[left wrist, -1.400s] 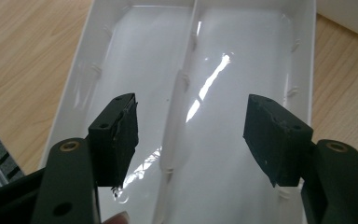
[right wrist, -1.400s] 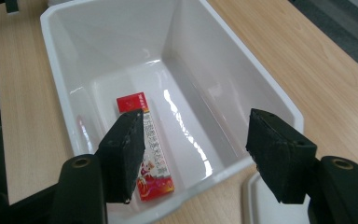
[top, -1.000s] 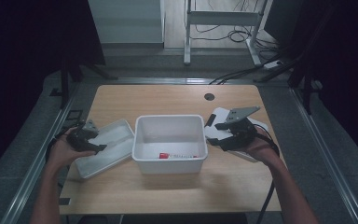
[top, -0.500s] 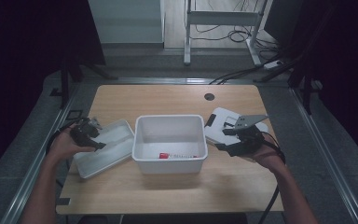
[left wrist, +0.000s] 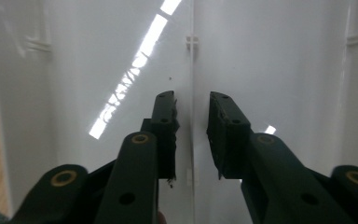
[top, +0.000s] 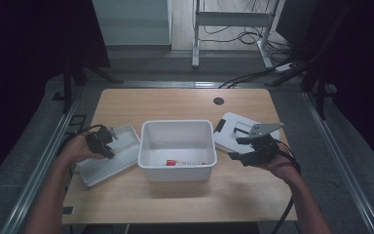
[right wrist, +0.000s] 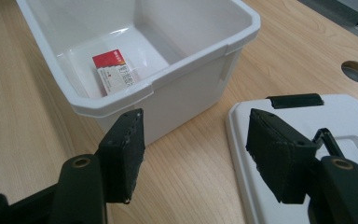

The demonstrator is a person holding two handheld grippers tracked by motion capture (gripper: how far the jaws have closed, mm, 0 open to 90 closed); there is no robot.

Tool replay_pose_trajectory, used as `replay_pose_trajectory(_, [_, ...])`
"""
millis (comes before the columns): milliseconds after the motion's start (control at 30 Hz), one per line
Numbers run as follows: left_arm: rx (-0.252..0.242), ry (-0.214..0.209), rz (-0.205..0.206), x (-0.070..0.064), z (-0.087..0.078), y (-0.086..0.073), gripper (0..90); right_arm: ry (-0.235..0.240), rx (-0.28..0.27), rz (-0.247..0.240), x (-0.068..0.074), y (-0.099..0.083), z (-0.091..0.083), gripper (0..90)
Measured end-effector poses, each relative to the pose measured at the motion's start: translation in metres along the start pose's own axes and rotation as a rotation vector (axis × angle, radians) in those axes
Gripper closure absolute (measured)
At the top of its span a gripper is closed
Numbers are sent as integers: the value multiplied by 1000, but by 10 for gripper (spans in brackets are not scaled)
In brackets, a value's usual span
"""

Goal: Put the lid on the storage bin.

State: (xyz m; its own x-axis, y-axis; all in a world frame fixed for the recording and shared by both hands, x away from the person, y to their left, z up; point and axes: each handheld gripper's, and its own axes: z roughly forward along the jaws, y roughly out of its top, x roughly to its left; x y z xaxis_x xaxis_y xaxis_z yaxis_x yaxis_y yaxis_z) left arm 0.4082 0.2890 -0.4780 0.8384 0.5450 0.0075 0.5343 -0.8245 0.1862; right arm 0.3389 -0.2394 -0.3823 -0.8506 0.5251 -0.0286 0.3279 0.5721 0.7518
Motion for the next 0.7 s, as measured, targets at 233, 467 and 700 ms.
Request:
replay_pose_trajectory(233, [9,-62,-5,8,1,2,872,-9,2,17,-2,-7,0,367])
replay_pose_trajectory(467, [33,-62,21,9,0,5,895,-20,-5,29,-4,-12,-4,373])
replay_pose_trajectory(700, [14,-36,20,11,-17,-1,896,-27,-12,31,-6,-14,-7,379])
